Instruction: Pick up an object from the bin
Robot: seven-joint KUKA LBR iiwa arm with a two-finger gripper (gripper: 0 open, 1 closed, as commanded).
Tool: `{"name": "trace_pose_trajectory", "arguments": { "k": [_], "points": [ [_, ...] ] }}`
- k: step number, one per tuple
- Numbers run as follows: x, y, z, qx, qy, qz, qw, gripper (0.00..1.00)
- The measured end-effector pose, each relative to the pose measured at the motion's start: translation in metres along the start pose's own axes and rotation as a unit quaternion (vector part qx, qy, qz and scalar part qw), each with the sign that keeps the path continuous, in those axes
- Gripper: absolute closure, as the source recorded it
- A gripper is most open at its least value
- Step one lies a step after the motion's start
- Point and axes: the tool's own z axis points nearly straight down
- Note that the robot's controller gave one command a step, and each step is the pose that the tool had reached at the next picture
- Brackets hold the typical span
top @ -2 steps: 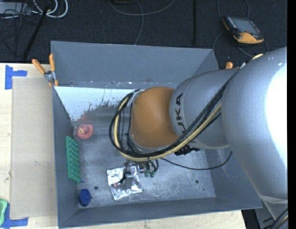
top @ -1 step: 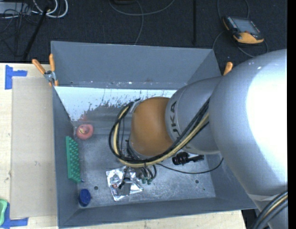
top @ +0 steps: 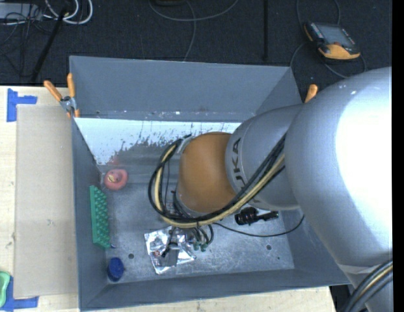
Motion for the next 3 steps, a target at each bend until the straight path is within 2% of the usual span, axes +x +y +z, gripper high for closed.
{"name": "trace_pose_trajectory", "arguments": {
  "k": [1,2,3],
  "points": [
    [0.0,0.0,0.0,0.0,0.0,0.0,1.0,1.0],
    [-0.001,0.0,-0.032,-0.001,-0.0036,0.001,1.0,1.0],
    [-0.002,0.0,-0.108,-0.002,-0.0065,0.001,1.0,1.0]
  ]
}}
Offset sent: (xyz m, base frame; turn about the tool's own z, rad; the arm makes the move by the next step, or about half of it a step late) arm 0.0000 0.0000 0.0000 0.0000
